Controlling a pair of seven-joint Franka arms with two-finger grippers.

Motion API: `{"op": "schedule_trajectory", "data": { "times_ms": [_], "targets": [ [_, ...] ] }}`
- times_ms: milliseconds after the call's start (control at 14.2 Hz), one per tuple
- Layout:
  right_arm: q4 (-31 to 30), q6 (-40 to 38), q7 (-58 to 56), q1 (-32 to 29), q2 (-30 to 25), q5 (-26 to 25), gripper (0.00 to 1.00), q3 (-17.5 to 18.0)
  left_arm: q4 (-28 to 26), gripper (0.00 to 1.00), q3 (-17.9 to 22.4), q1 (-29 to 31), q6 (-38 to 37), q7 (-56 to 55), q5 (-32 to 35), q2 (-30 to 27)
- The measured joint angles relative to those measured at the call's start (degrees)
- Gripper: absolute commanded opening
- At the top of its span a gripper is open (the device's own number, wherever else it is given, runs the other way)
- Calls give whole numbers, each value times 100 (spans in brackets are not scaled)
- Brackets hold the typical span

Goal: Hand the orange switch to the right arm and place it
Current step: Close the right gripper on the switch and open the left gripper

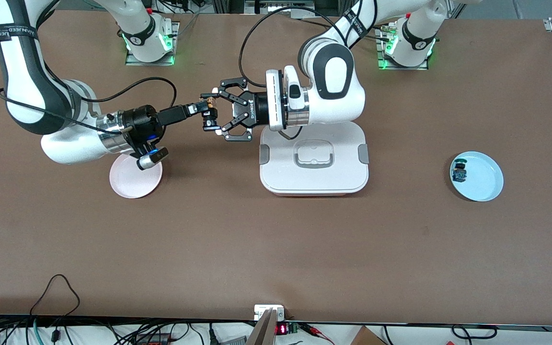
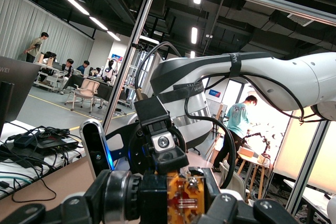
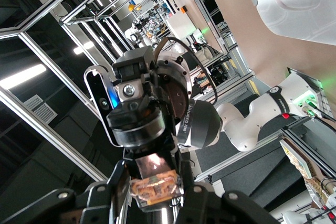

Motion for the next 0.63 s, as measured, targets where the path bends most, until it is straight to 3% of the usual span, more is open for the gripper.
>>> {"op": "schedule_trajectory", "data": {
  "times_ms": [71, 635],
  "targets": [
    [0, 3, 0, 0, 0, 1, 6, 0, 2, 99, -1, 0, 8, 0, 0, 0],
    [-52, -82, 33, -134, -1, 8, 6, -22, 16, 100, 48, 47, 179, 84, 0, -1]
  ]
}}
